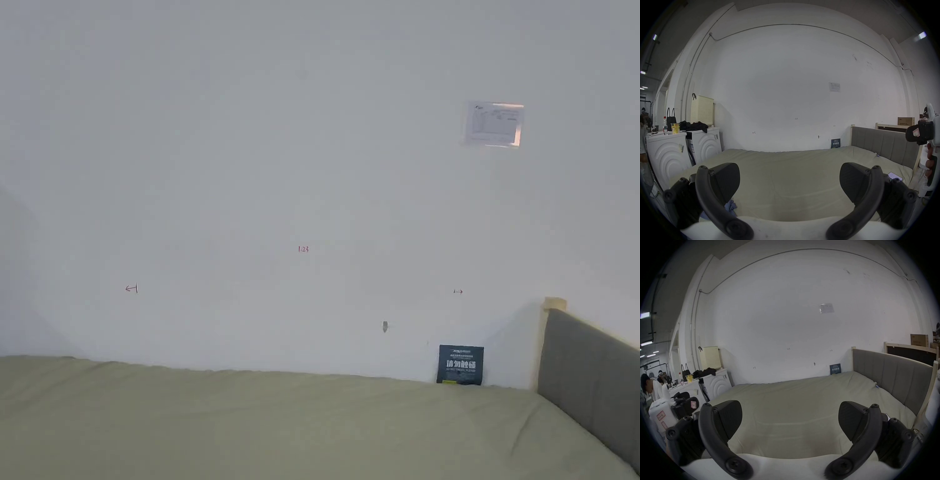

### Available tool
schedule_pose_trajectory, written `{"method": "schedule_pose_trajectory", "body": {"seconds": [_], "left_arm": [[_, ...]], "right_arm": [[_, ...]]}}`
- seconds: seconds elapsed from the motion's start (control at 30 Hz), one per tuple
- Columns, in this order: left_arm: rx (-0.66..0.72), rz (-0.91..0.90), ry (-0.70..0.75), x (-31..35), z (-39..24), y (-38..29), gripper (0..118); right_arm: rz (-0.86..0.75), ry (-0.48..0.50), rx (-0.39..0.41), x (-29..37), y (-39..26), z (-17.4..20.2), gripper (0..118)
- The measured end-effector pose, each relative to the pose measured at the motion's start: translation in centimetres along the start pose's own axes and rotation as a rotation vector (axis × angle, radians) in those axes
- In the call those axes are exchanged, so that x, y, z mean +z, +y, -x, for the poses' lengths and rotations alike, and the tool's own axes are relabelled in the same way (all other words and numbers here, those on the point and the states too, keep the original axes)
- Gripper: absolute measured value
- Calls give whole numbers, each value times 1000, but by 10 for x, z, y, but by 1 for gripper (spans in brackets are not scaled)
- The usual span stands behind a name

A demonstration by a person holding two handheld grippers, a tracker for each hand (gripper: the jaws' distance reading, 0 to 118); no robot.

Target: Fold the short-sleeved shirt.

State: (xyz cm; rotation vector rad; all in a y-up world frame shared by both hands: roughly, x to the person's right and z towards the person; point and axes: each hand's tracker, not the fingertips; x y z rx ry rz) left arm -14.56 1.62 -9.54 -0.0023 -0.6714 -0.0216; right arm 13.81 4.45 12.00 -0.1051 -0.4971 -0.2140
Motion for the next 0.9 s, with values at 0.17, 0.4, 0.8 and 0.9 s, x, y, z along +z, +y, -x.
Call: {"method": "schedule_pose_trajectory", "body": {"seconds": [0.17, 0.4, 0.8, 0.9], "left_arm": [[12, -10, 8, 3, 2, 3, 118], [30, -13, 3, 5, 4, 5, 118], [19, -2, -8, 8, 5, 3, 118], [1, -6, 7, 8, 3, 3, 118]], "right_arm": [[-3, -65, 33, 0, -1, 1, 117], [6, -13, 54, 3, 2, 6, 117], [-48, -53, 45, 11, 0, 9, 117], [-12, -150, 91, 5, -7, 17, 117]]}}
